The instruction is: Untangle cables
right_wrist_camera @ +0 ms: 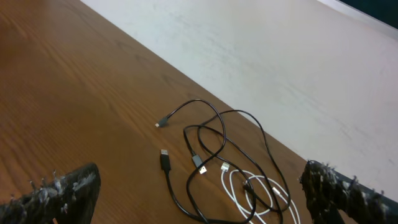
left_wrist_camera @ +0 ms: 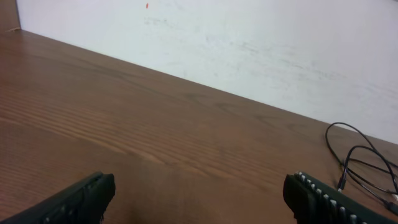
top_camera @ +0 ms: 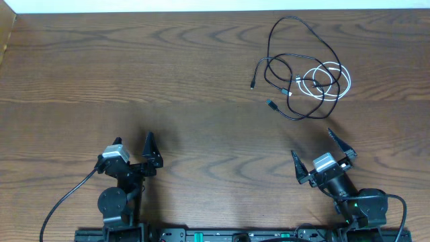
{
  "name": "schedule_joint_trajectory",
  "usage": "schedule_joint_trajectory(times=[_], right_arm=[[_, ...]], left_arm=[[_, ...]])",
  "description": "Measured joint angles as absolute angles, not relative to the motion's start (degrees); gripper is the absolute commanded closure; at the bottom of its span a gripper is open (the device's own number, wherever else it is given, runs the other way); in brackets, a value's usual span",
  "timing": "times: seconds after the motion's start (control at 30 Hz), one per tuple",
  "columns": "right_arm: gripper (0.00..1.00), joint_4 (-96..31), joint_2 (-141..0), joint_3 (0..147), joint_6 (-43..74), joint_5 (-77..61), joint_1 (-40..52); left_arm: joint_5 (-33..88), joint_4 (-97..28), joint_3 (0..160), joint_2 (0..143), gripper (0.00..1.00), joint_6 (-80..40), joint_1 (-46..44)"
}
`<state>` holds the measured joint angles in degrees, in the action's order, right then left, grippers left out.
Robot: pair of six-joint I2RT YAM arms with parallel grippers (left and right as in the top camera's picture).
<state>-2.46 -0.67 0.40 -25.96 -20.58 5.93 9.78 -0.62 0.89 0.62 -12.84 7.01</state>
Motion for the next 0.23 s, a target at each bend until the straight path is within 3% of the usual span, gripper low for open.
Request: schedule_joint_trajectory(times=[0.23], right_arm=[[0.01, -2.5, -0.7, 0.4, -26.0, -20.6, 5.9]], left_arm=[[9.8, -0.6, 0.9, 0.6, 0.08, -12.8, 7.0]])
